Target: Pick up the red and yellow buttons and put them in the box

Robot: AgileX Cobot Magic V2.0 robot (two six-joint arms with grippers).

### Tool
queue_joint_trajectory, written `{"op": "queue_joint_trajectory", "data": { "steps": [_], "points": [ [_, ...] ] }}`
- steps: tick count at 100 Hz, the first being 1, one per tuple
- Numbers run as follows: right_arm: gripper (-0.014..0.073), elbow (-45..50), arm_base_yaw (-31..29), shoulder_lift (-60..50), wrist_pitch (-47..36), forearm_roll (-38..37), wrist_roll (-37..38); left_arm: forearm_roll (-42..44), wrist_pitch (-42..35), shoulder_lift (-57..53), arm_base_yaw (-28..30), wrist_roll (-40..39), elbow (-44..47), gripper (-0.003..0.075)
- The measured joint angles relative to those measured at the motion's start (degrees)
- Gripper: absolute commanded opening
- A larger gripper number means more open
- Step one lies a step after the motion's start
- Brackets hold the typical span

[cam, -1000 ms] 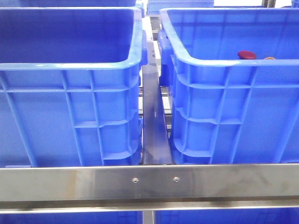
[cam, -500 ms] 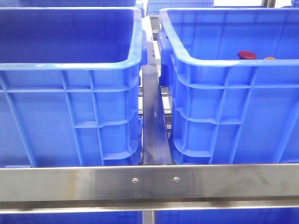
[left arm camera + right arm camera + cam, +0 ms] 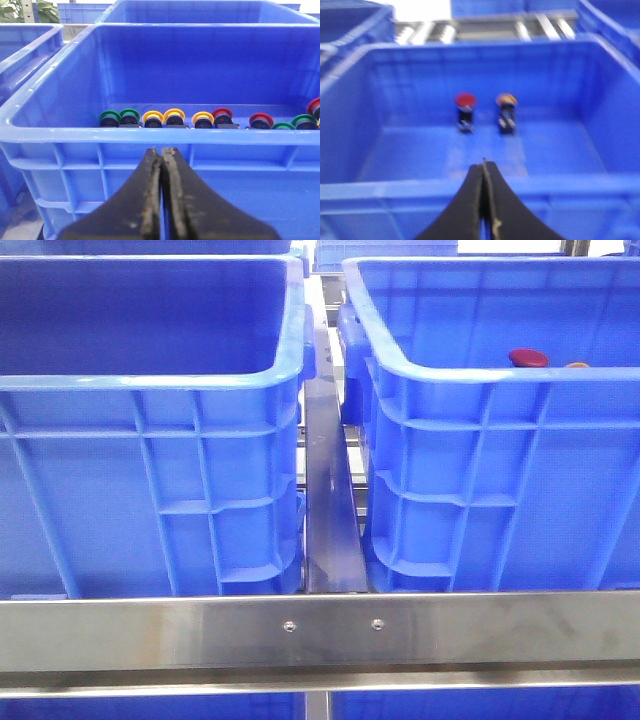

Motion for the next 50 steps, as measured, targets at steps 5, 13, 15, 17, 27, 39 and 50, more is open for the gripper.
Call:
{"op": "queue_joint_trajectory", "data": {
  "steps": [5, 13, 15, 17, 27, 39, 50],
  "points": [
    [-0.0062, 0.0, 0.6, 0.0, 0.0, -9.3, 8.5, 0.0, 0.0, 0.0, 0.0, 0.0, 0.0, -0.0020],
    [-0.0062, 0.1, 2.3, 0.0, -0.7, -20.4, 18.6, 0.0, 0.0, 0.0, 0.0, 0.0, 0.0, -0.0020],
    [-0.0062, 0.2, 2.7, 0.0, -1.2, -22.9, 20.5, 0.0, 0.0, 0.0, 0.0, 0.0, 0.0, -0.0020],
    [-0.0062, 0.4, 3.3, 0.0, -1.9, -25.0, 22.3, 0.0, 0.0, 0.0, 0.0, 0.0, 0.0, -0.0020],
    [-0.0062, 1.7, 5.8, 0.0, -5.1, -31.5, 26.5, 0.0, 0.0, 0.0, 0.0, 0.0, 0.0, -0.0020],
    [-0.0062, 4.4, 6.8, 0.0, -9.3, -34.1, 27.7, 0.0, 0.0, 0.0, 0.0, 0.0, 0.0, -0.0020],
    [-0.0062, 7.0, 6.8, -0.5, -12.6, -35.0, 28.1, 0.0, 0.0, 0.0, 0.0, 0.0, 0.0, -0.0020]
  ]
}}
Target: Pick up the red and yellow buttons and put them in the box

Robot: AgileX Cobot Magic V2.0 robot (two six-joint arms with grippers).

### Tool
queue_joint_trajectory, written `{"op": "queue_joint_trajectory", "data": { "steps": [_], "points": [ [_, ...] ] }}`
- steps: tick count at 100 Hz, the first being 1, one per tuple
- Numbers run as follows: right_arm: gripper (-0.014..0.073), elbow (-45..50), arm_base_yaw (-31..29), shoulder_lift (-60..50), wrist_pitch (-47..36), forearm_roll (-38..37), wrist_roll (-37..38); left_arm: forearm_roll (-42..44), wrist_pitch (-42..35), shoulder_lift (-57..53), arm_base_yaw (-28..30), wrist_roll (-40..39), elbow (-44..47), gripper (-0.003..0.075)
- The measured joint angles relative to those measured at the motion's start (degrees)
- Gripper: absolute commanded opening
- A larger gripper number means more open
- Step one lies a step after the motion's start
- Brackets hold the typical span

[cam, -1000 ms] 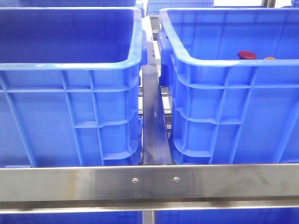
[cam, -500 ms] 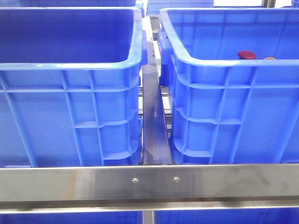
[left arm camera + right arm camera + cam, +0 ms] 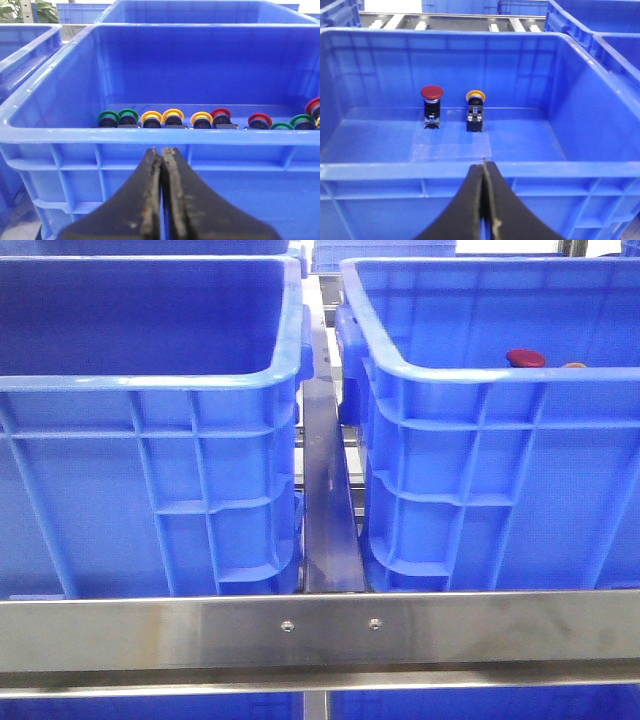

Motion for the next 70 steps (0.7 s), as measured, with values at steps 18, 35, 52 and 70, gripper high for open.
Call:
{"op": "queue_joint_trajectory", "data": {
  "steps": [18, 35, 52, 70],
  "points": [
    [-0.0062, 5.2, 0.0, -2.6, -5.2, -0.7, 1.4, 0.0, 0.0, 0.0, 0.0, 0.0, 0.0, -0.0020],
    [-0.0062, 7.5, 0.0, -6.3, -6.1, -1.2, 2.0, 0.0, 0.0, 0.0, 0.0, 0.0, 0.0, -0.0020],
    [-0.0062, 7.6, 0.0, -10.0, -4.1, -2.3, 2.2, 0.0, 0.0, 0.0, 0.0, 0.0, 0.0, -0.0020],
    [-0.0062, 7.7, 0.0, -10.4, -2.2, -3.6, 3.9, 0.0, 0.0, 0.0, 0.0, 0.0, 0.0, -0.0020]
  ]
}}
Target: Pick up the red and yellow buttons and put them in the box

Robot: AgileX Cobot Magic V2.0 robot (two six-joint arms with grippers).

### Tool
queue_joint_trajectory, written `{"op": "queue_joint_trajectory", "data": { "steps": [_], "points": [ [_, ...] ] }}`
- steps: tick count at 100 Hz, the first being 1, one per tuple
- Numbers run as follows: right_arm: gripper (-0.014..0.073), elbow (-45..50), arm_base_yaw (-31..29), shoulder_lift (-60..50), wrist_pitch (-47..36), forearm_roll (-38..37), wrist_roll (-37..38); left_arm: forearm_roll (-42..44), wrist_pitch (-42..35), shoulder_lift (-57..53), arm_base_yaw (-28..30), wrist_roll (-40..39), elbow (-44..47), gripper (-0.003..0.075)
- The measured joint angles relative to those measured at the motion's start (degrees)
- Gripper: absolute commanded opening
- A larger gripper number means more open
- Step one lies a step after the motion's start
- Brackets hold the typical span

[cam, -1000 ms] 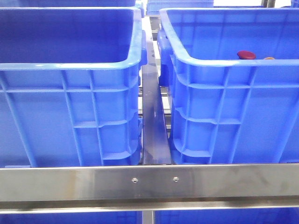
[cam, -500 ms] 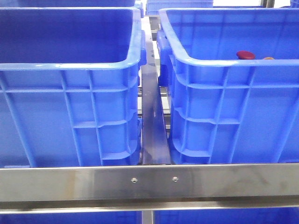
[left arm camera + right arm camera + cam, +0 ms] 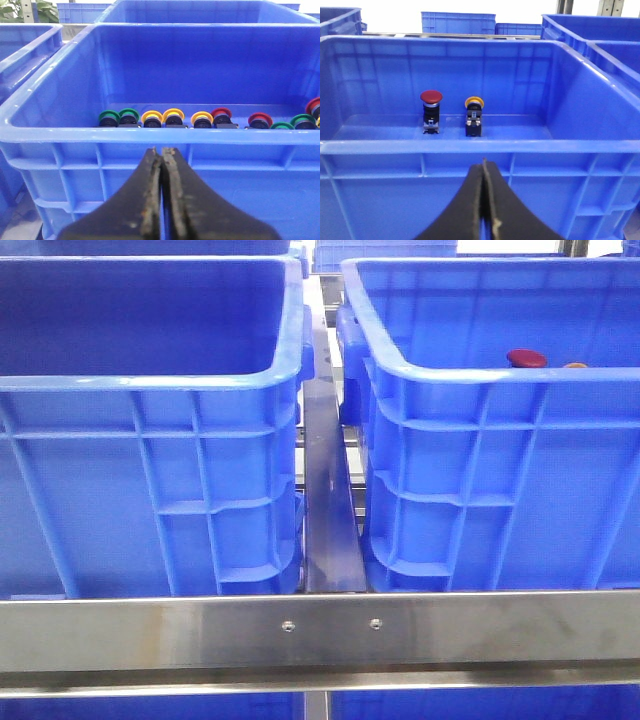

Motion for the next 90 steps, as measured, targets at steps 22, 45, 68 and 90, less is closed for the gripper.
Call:
{"op": "queue_joint_trajectory", "data": {
  "steps": [22, 45, 68, 90],
  "points": [
    [-0.0062, 0.0, 0.0, 0.0, 0.6, -0.6, 0.6, 0.0, 0.0, 0.0, 0.0, 0.0, 0.0, -0.0020],
    [-0.0062, 0.0, 0.0, 0.0, 1.4, -0.7, 0.7, 0.0, 0.0, 0.0, 0.0, 0.0, 0.0, -0.0020],
    [-0.0062, 0.0, 0.0, 0.0, 2.2, -0.7, 0.7, 0.0, 0.0, 0.0, 0.0, 0.0, 0.0, -0.0020],
    [-0.0062, 0.0, 0.0, 0.0, 2.8, -0.7, 0.7, 0.0, 0.0, 0.0, 0.0, 0.0, 0.0, -0.0020]
  ]
}}
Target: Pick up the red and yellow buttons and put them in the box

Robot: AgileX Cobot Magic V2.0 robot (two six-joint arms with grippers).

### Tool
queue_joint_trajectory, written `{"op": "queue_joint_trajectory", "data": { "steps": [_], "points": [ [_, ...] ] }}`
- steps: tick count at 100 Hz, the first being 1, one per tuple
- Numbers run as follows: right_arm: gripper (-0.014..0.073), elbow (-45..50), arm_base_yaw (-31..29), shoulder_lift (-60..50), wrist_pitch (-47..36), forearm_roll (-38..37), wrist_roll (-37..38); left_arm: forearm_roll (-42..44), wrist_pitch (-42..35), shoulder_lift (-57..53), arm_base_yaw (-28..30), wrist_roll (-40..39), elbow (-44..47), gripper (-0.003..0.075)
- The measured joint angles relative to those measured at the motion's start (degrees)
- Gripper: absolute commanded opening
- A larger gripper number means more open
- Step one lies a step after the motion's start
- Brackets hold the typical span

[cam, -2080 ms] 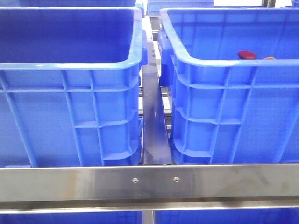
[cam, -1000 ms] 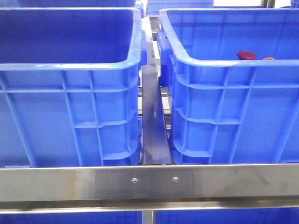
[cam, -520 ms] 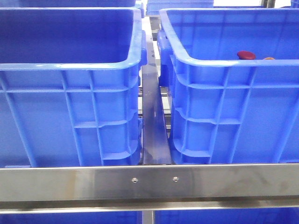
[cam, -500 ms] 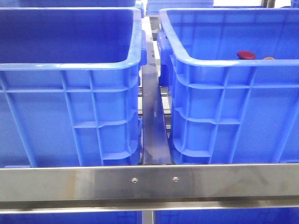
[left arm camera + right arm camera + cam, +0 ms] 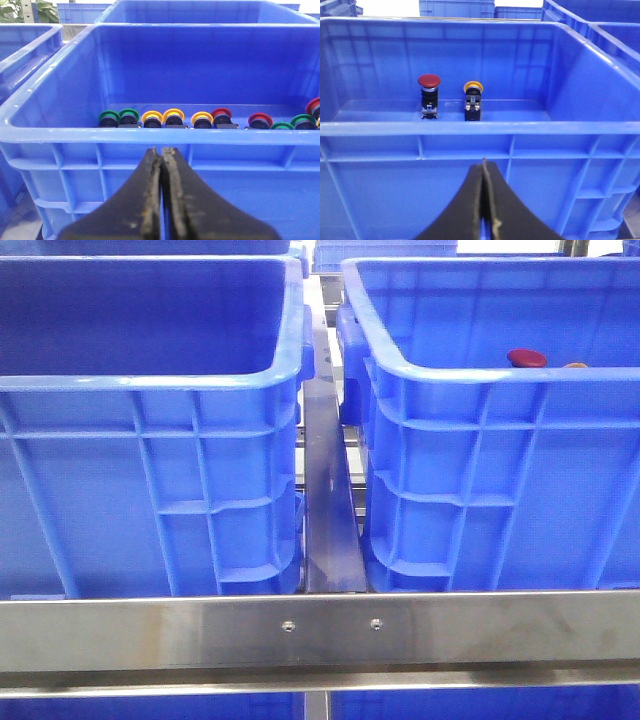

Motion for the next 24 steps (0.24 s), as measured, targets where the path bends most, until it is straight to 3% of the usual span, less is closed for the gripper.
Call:
{"op": "queue_joint_trajectory", "data": {
  "steps": [24],
  "points": [
    [-0.0062, 0.0, 0.0, 0.0, 0.4, -0.1, 0.0, 0.0, 0.0, 0.0, 0.0, 0.0, 0.0, -0.0020]
  ]
}}
